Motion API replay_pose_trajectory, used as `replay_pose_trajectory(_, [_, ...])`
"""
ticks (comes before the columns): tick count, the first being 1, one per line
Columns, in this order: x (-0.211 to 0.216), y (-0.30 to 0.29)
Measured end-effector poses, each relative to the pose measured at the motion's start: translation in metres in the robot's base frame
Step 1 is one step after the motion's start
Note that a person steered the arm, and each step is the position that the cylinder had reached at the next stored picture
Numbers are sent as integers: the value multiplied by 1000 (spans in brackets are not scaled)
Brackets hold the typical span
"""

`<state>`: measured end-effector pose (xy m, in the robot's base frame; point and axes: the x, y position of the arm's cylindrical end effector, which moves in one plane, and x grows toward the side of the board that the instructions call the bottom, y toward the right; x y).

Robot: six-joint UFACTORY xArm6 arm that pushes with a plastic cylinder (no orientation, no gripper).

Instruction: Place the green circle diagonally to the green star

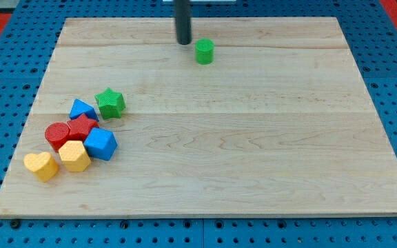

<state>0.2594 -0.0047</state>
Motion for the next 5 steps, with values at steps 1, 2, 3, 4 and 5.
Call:
replay_pose_trajectory(1, [38, 42])
replay_pose_trajectory(2, [72, 55])
replay_pose_trajectory(3, [105, 89])
replay_pose_trajectory(4, [123, 47])
replay_pose_trajectory(5, [110, 14])
